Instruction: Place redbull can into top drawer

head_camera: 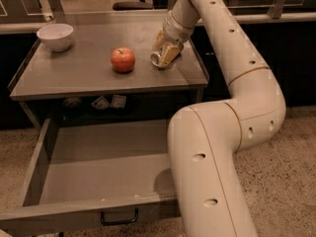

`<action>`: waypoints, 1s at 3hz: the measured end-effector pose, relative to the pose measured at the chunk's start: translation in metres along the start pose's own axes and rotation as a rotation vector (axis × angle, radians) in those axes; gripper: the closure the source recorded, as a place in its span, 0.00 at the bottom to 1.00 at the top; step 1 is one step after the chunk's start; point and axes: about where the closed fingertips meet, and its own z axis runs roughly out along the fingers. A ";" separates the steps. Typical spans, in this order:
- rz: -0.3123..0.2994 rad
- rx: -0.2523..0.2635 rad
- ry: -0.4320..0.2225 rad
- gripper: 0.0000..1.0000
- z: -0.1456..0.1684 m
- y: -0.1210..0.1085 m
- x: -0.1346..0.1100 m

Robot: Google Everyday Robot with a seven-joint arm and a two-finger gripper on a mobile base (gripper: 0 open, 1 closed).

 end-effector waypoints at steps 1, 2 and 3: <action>0.000 0.000 0.000 0.87 0.000 0.000 0.000; 0.001 0.012 -0.002 1.00 0.003 -0.004 -0.001; 0.006 0.030 0.015 1.00 0.000 -0.011 -0.006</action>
Offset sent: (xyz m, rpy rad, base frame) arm 0.0006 0.0006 0.0017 0.0022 -0.0023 -0.0052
